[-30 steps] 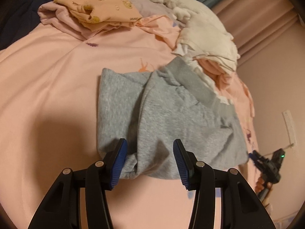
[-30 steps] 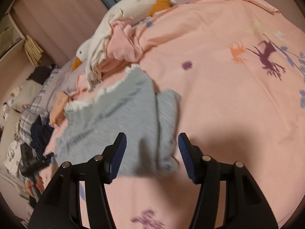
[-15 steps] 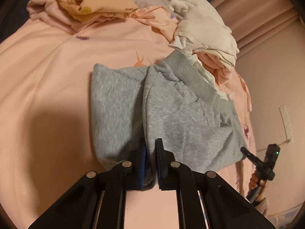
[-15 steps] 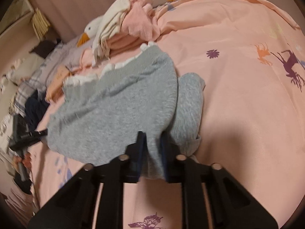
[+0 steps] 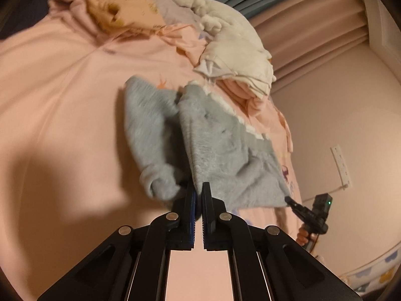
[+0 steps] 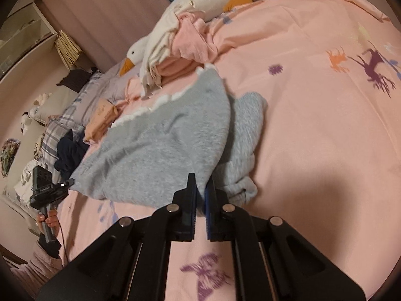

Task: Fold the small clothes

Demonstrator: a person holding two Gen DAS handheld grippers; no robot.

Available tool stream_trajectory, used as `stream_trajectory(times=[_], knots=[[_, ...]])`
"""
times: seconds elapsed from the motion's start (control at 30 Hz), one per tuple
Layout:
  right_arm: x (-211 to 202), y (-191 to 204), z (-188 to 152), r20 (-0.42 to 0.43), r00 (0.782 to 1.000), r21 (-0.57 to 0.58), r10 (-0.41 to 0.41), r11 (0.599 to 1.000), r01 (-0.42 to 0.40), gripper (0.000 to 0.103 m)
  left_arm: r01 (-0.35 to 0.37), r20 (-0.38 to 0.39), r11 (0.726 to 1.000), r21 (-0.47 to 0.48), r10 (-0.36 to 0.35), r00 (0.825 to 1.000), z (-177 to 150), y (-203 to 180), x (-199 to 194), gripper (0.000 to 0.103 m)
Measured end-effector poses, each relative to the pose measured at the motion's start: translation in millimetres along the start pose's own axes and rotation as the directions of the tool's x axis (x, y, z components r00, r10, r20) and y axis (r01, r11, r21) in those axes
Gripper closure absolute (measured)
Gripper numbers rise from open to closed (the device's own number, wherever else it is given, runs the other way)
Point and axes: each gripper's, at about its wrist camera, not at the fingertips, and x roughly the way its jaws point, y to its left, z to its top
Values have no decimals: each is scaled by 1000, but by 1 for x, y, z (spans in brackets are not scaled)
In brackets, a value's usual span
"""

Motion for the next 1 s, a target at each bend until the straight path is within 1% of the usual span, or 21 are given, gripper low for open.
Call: stream_trajectory(times=[0.07, 0.13, 0.17, 0.2, 0.23, 0.27, 0.3, 0.33, 0.37, 0.43, 0.47, 0.5, 0.57, 0.63, 0.67, 0.73, 0.8, 0.83, 0.9, 0.93, 1.0], knots=[[2, -5, -5, -13, 1000, 10, -5, 1000, 5, 97, -22, -10, 1000, -19, 22, 1000, -6, 10, 1, 102], [5, -10, -7, -27, 999, 5, -26, 1000, 26, 97, -85, -19, 995, -53, 84, 996, -7, 22, 4, 102], [8, -14, -7, -40, 999, 20, -29, 999, 30, 97, -98, -22, 992, -83, 97, 995, -7, 28, 5, 102], [10, -16, -7, -47, 998, 32, -49, 998, 51, 97, -91, -19, 991, -101, 90, 996, -6, 31, 4, 102], [9, -16, -5, -43, 997, 37, -63, 997, 65, 95, -109, -4, 989, -95, 109, 994, -5, 28, 1, 102], [8, -13, -3, -36, 996, 32, -76, 997, 77, 90, -139, 9, 988, -74, 140, 990, -4, 22, -3, 102], [4, -8, -1, -27, 995, 13, -97, 995, 97, 87, -170, 25, 984, -48, 171, 985, -3, 14, -6, 102], [0, 1, 2, -8, 991, -24, -131, 991, 131, 81, -199, 43, 980, -22, 200, 979, -2, 6, -12, 102], [-6, 10, 4, 14, 989, -58, -148, 987, 148, 81, -209, 54, 978, 1, 209, 976, -1, -1, -17, 102], [-12, 29, 7, 43, 991, -113, -128, 985, 132, 81, -231, 89, 972, 46, 226, 970, 0, -15, -27, 102], [-13, 38, 8, 50, 993, -138, -106, 984, 112, 81, -238, 99, 969, 65, 231, 968, 1, -22, -28, 102], [-12, 51, 9, 46, 997, -173, -65, 982, 72, 81, -238, 99, 968, 78, 230, 968, 3, -27, -27, 102], [1, 73, 10, 16, 1000, -232, -23, 972, 26, 81, -234, 89, 966, 107, 226, 970, 6, -39, -17, 102], [28, 104, 10, -41, 999, -307, 5, 951, -18, 81, -251, 71, 958, 142, 243, 967, 12, -53, 4, 102], [39, 116, 9, -63, 998, -331, 5, 943, -25, 84, -257, 64, 954, 157, 250, 966, 14, -58, 14, 102], [69, 143, 9, -107, 994, -397, 4, 917, -47, 85, -261, 41, 946, 190, 258, 965, 18, -69, 39, 102], [95, 163, 12, -150, 989, -437, 1, 897, -67, 88, -294, 39, 926, 236, 294, 955, 21, -79, 59, 102], [108, 171, 14, -169, 986, -443, -9, 894, -68, 89, -323, 40, 911, 258, 323, 945, 22, -82, 71, 102], [127, 175, 16, -212, 977, -439, -28, 896, -70, 90, -330, 11, 904, 273, 340, 940, 24, -80, 87, 102], [133, 176, 14, -240, 970, -441, -48, 895, -65, 90, -347, 10, 894, 283, 359, 933, 23, -78, 92, 101], [143, 176, 1, -294, 948, -473, -123, 881, -32, 90, -393, 8, 871, 296, 409, 912, 21, -70, 99, 102]])
